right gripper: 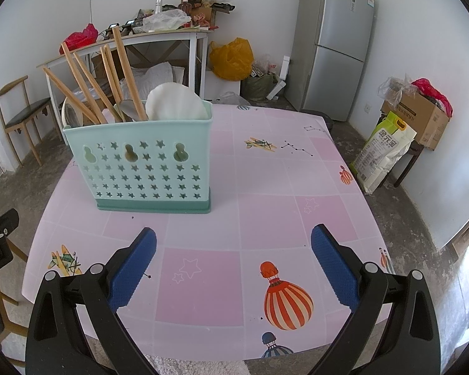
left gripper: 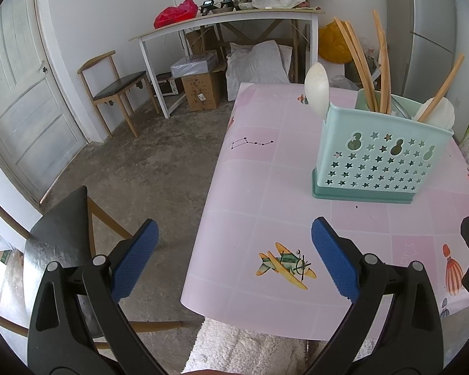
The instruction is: Organize utensils
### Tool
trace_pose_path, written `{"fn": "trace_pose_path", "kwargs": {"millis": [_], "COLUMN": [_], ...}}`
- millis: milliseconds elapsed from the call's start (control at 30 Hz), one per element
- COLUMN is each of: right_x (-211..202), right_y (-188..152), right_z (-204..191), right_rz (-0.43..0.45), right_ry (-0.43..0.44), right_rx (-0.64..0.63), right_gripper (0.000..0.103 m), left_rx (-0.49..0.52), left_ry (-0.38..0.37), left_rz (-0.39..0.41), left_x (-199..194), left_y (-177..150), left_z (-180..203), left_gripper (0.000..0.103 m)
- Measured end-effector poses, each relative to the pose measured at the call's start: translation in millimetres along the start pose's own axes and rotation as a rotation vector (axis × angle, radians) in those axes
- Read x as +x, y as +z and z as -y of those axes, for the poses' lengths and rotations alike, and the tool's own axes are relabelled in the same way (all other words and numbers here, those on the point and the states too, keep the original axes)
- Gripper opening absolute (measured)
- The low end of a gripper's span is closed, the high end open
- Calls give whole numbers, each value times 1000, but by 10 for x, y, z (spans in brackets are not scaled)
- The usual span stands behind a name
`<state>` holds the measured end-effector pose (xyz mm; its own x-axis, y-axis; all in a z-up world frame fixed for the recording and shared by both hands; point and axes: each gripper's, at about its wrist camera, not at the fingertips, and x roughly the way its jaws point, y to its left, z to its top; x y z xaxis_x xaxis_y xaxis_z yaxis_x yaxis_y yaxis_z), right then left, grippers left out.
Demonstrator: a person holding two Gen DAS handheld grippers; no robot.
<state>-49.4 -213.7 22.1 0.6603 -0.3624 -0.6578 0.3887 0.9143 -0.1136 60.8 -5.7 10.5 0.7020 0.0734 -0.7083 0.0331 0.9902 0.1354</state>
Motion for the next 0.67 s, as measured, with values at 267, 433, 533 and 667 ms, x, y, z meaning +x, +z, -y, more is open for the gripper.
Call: {"fn": "trace_pose_path", "kwargs": {"millis": [267,433,533,667], "right_x": [-34,-46,-46,-45], "right_y": [18,25,25,24], "right_z": [-8,-24,-22,-18], "right_rz": [4,3,4,5], "right_ry": [-5,-10,-10,-10], "right_rx": [2,4,4,6], "right_gripper": [96,96,96,96], "left_rx": [0,1,0,0], "left_ry": [-5,-9,-13,-17], "left_rz": [-1,-4,-7,-10], "left_x": [24,32,37,42], "left_y": [-10,-10,-5,-2], "left_z": [-24,-20,-13,19], "left_gripper": [95,95,94,95]}}
